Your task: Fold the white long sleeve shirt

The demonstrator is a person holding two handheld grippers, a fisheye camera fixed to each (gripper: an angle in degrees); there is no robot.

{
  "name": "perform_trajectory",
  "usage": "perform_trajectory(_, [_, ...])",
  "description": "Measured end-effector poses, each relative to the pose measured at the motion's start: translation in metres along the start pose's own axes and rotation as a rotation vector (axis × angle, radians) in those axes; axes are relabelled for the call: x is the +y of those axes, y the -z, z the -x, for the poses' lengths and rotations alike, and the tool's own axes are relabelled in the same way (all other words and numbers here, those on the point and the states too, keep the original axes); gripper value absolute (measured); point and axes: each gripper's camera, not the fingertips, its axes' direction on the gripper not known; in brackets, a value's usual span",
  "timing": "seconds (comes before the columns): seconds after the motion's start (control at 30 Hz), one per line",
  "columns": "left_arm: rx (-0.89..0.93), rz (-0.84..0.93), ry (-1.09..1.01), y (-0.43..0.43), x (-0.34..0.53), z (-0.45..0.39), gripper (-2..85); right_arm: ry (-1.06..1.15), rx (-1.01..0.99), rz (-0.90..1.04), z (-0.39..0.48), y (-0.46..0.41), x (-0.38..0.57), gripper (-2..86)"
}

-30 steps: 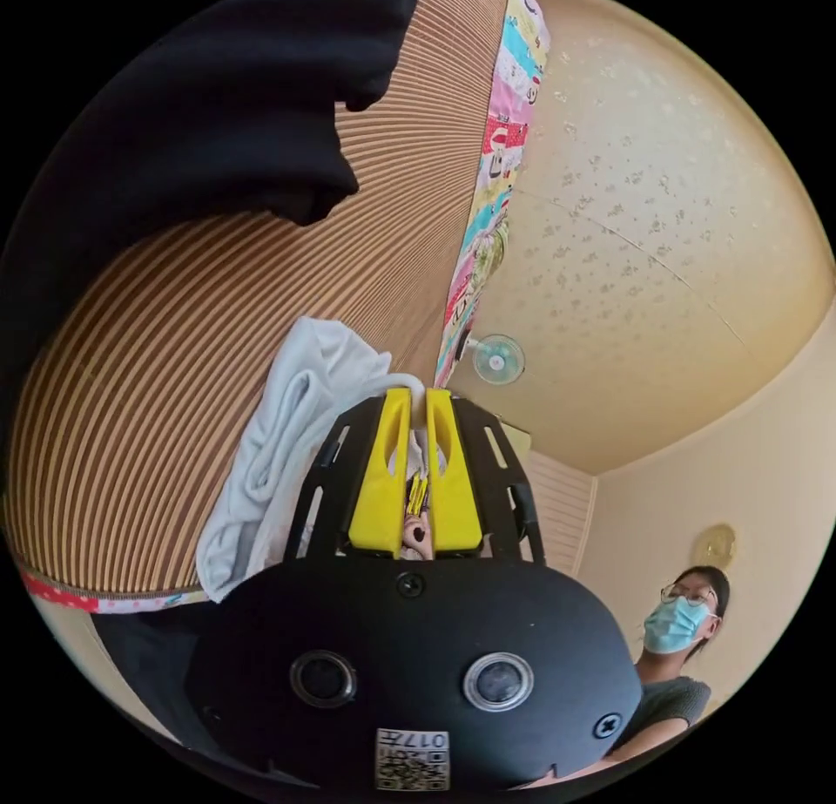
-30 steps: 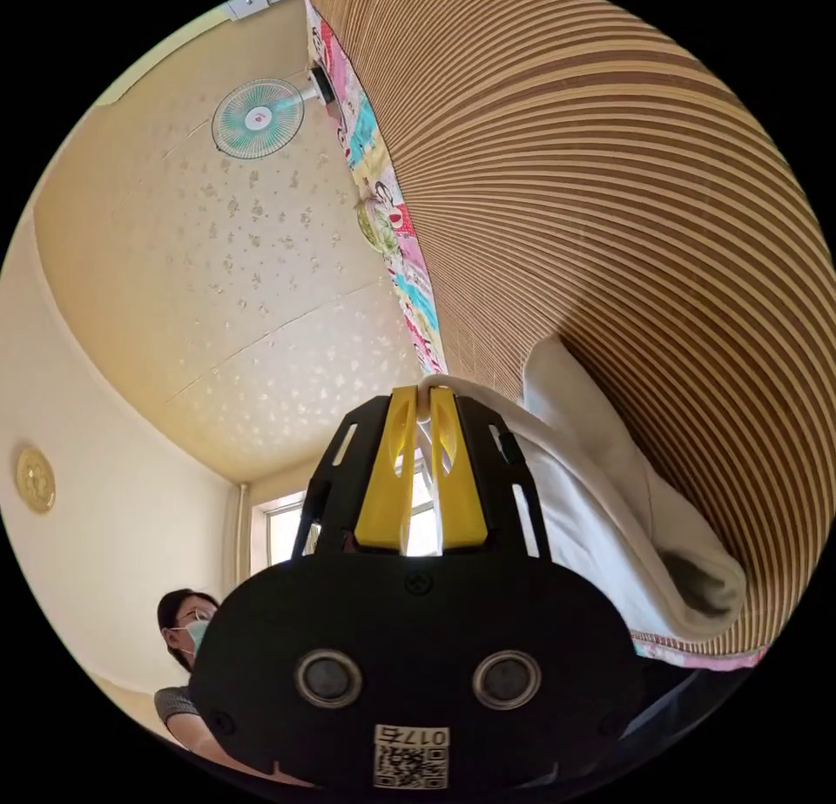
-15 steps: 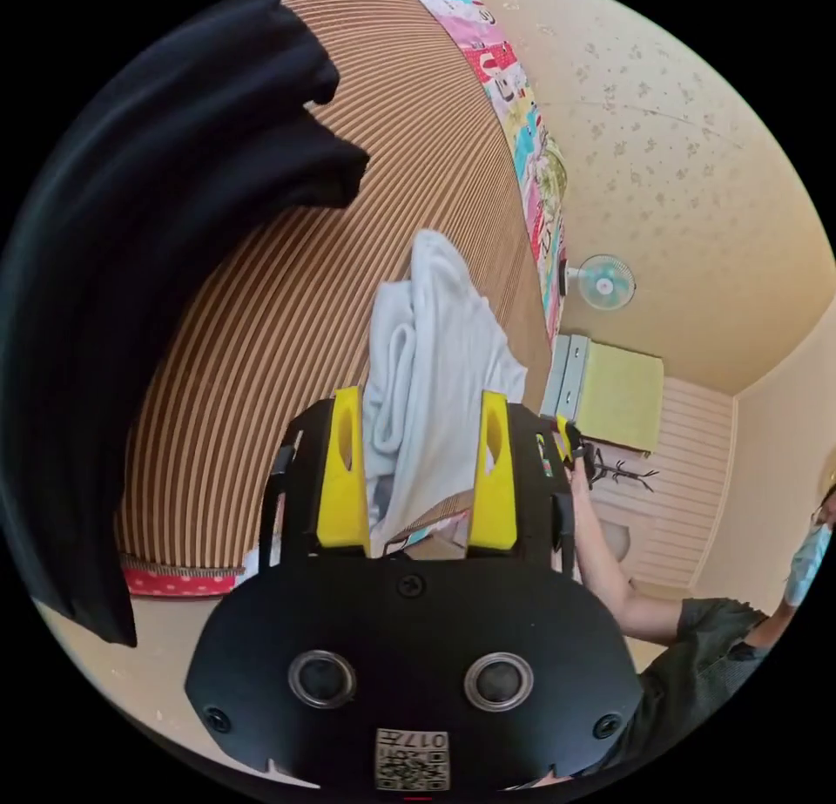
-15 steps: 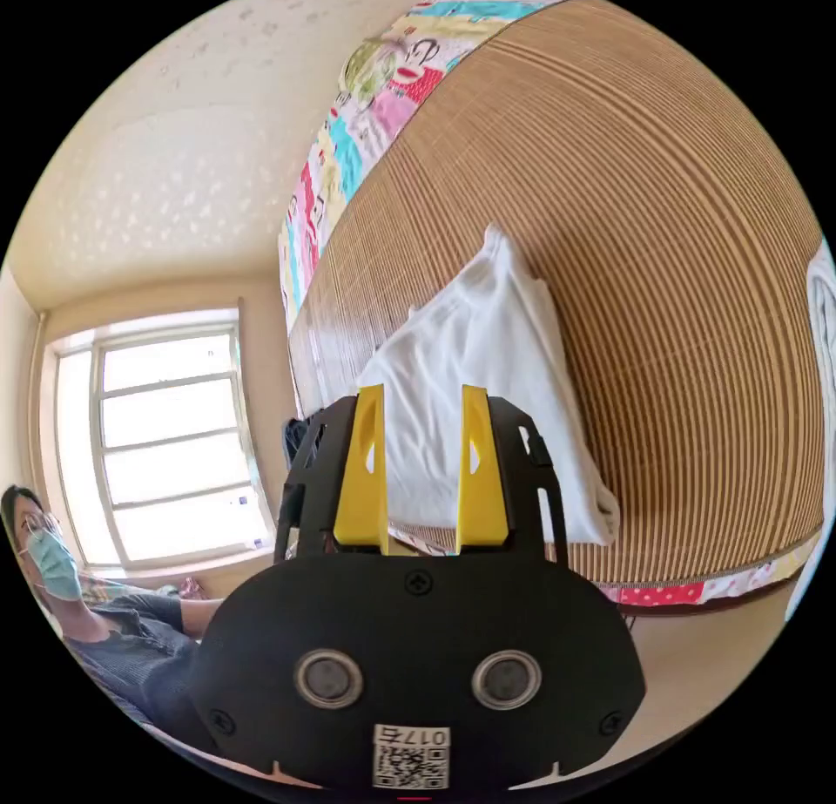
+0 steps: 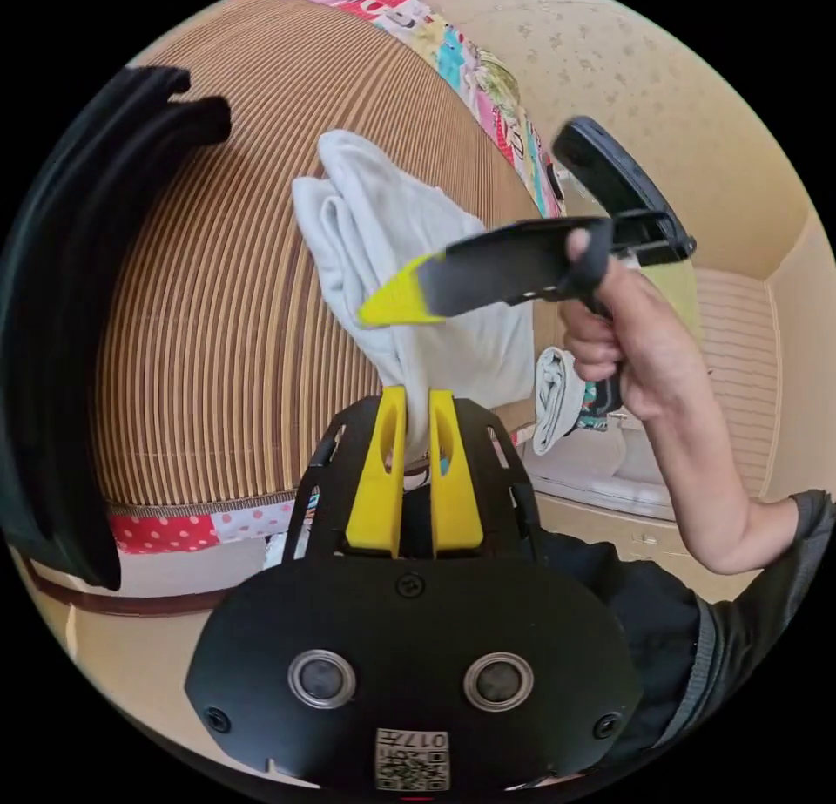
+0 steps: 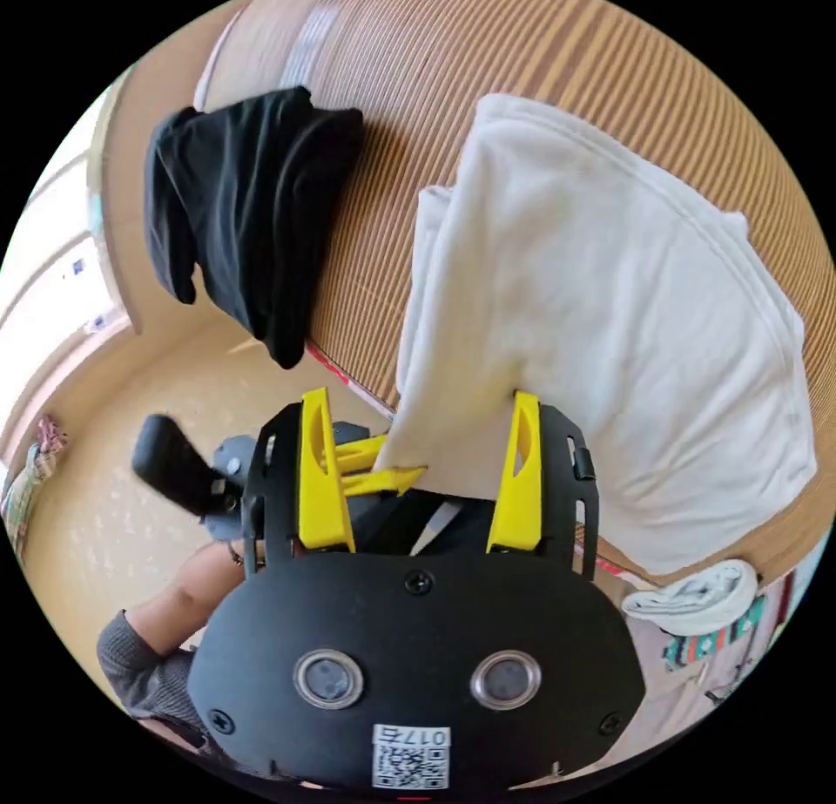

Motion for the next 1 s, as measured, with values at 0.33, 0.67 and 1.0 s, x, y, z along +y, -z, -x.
perform_trajectory(0.33, [-0.257,-0.18,-0.172,0.005,0.031,-0.093,6.1,0.257,0.049,-0.155,-0.054,0.038,0.095,9.4])
perform_trajectory(0.67, [0.083,-0.193,-0.051,-0.02,0.035,-0.025,13.5,0.115,-0.574,-0.837,-0.383,0.005,0.37,11.7])
perform_trajectory(1.0, [0.194,0.0,0.076,-0.15,-0.073,0.03,20.8,-0.067,-0.877,-0.815,-0.473,-0.088,0.351,22.4])
